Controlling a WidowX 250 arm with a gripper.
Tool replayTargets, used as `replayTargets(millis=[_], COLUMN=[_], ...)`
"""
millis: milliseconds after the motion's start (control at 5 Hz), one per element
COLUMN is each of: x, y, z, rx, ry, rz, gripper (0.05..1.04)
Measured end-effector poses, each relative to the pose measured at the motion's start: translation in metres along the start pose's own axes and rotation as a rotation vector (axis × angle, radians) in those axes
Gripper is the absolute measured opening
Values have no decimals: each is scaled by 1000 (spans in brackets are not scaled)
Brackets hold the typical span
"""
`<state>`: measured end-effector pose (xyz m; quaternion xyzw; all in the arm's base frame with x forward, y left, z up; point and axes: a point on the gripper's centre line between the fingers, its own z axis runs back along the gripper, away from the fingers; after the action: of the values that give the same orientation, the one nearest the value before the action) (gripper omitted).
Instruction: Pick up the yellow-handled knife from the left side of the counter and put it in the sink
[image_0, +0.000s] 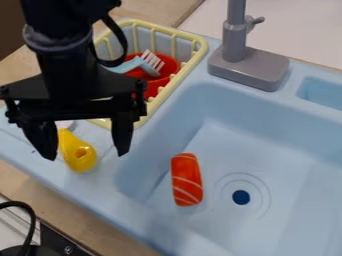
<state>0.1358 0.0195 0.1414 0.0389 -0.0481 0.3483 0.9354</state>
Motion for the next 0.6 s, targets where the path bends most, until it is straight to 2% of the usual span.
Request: replayTargets(millis=[200, 600], x=[7, 18], y=[3, 11], z=[-3, -16], rx=[-64, -108], ry=[-37, -66], rz=[93, 242], gripper=[997, 997])
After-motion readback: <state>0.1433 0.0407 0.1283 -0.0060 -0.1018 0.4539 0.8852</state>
